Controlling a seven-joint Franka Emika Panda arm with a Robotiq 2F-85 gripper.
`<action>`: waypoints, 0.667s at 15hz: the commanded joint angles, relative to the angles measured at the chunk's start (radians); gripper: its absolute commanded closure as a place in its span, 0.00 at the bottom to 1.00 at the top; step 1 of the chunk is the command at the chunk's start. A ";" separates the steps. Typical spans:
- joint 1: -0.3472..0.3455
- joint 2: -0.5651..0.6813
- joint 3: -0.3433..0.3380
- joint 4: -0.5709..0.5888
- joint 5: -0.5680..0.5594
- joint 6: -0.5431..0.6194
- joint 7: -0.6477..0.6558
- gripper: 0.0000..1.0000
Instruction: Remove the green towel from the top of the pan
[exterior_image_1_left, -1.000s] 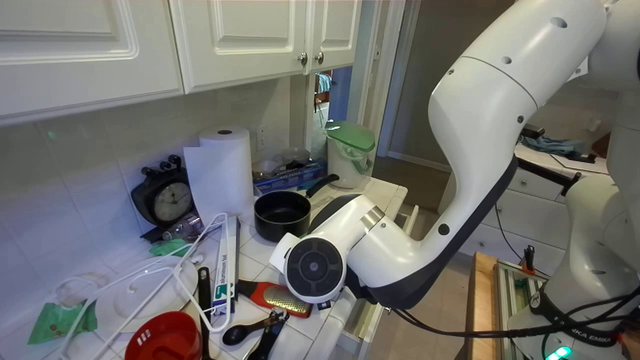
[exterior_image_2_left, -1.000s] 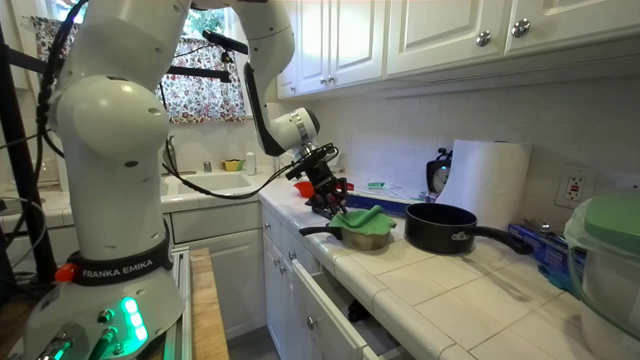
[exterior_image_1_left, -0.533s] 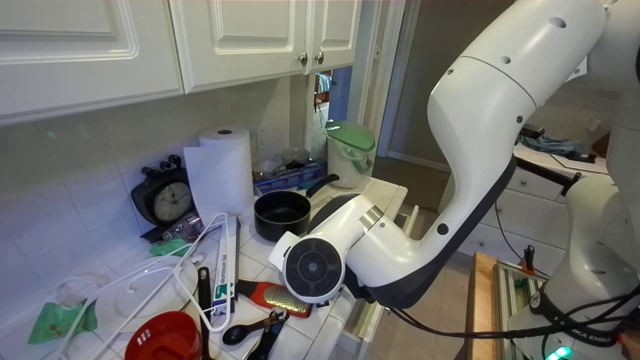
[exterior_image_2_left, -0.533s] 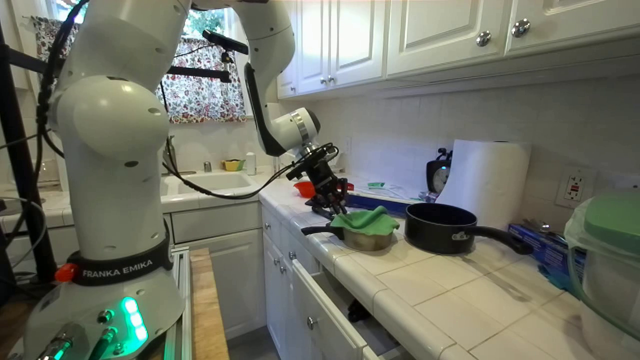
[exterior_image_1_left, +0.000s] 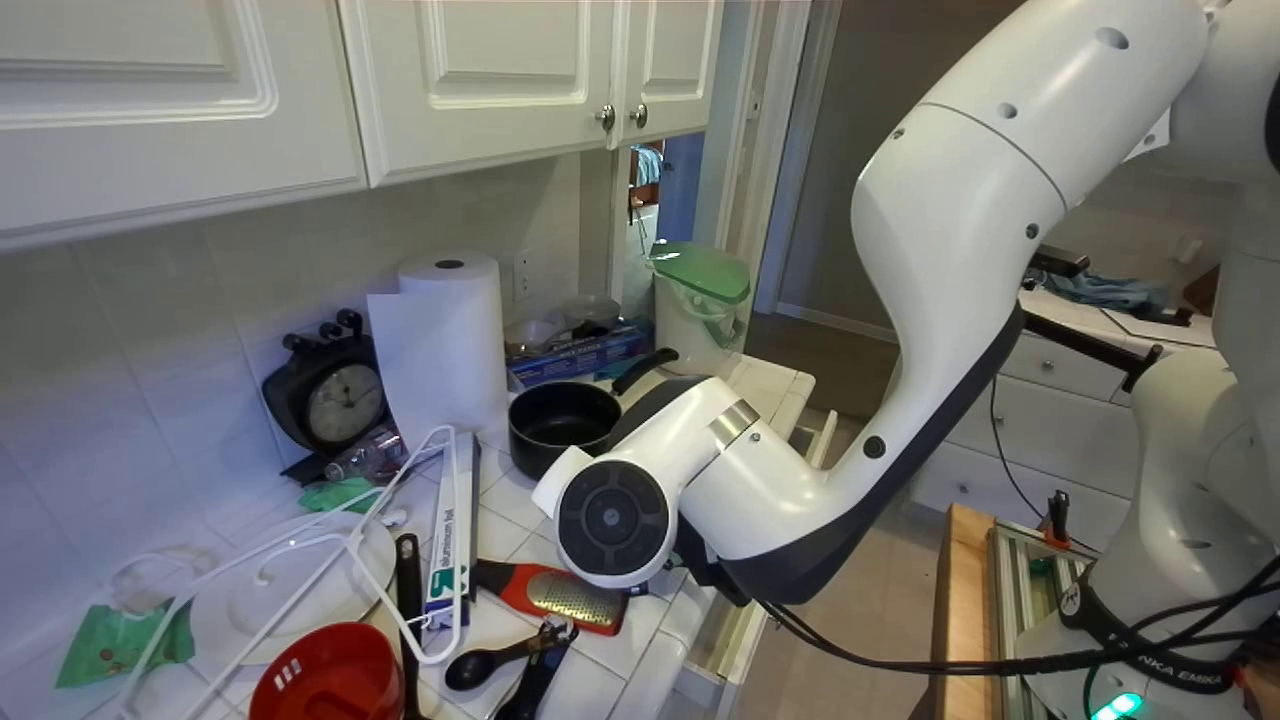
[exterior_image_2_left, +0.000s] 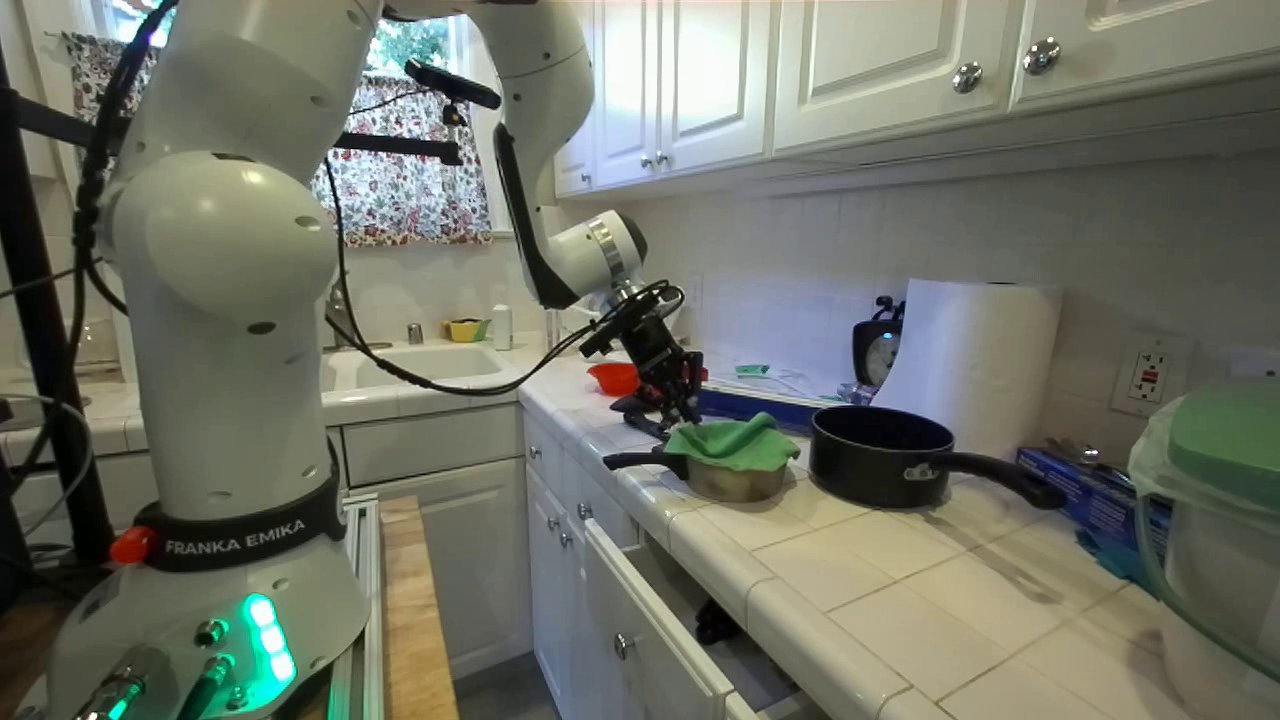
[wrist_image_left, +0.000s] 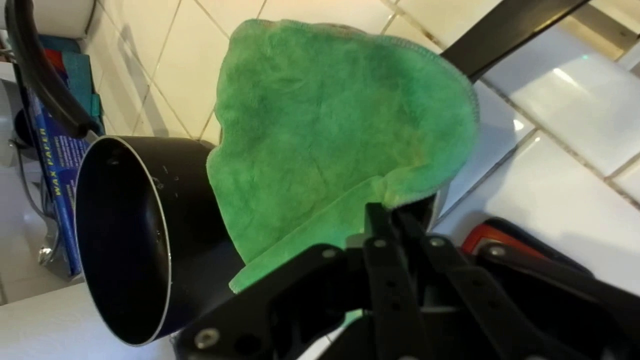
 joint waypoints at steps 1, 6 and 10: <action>-0.009 0.005 0.002 0.018 -0.022 -0.019 0.031 0.95; -0.019 -0.004 0.000 0.023 -0.016 -0.020 0.039 0.94; -0.045 -0.052 0.000 0.019 0.017 -0.024 0.040 0.94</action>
